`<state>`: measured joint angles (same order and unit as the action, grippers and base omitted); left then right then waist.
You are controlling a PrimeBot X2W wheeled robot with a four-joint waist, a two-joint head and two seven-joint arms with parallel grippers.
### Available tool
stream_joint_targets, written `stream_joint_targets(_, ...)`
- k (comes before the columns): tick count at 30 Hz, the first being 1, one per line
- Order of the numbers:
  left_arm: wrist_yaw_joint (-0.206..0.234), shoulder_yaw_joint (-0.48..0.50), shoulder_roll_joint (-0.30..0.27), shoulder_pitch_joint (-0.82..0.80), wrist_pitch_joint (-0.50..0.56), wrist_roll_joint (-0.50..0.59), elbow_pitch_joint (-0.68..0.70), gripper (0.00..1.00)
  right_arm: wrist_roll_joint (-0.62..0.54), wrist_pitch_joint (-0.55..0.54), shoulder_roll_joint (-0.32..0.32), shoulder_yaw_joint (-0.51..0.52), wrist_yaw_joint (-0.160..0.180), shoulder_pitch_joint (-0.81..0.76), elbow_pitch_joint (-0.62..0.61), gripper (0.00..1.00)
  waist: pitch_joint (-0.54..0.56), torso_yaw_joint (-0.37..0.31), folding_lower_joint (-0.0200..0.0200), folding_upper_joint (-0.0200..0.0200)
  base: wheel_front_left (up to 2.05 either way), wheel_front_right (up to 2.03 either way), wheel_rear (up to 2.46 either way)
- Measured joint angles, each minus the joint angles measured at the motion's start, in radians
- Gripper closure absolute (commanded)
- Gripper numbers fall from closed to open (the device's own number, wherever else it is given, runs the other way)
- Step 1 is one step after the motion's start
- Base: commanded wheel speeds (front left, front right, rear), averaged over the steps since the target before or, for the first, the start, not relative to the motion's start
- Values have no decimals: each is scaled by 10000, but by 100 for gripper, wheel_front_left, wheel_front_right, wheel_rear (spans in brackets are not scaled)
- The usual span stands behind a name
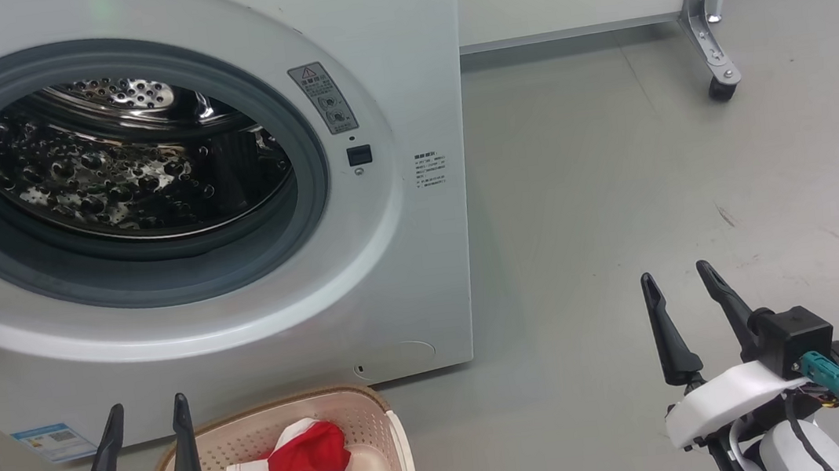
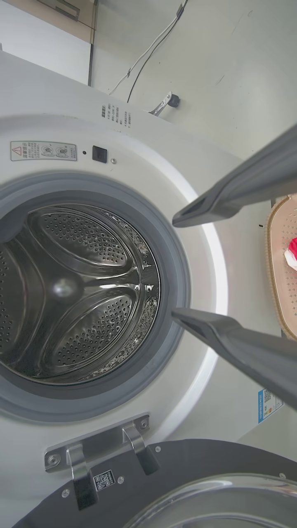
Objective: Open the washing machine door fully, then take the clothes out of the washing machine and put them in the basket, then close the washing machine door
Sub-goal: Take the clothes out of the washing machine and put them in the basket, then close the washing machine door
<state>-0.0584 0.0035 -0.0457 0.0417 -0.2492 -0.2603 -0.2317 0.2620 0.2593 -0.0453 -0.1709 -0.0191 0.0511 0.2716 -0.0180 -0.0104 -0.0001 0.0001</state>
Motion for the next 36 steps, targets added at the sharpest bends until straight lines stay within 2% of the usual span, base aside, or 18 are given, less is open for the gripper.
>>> stream_joint_targets(20,-8,-12,15,129,0,77,238,0,0,0,0,-19,0,-3,-42,0,-14,32,0,0,-7,7,0)
stream_joint_targets(36,6,-48,23,251,0,188,244,0,13,0,2,-17,0,-196,-21,0,91,42,0,0,-65,65,0)
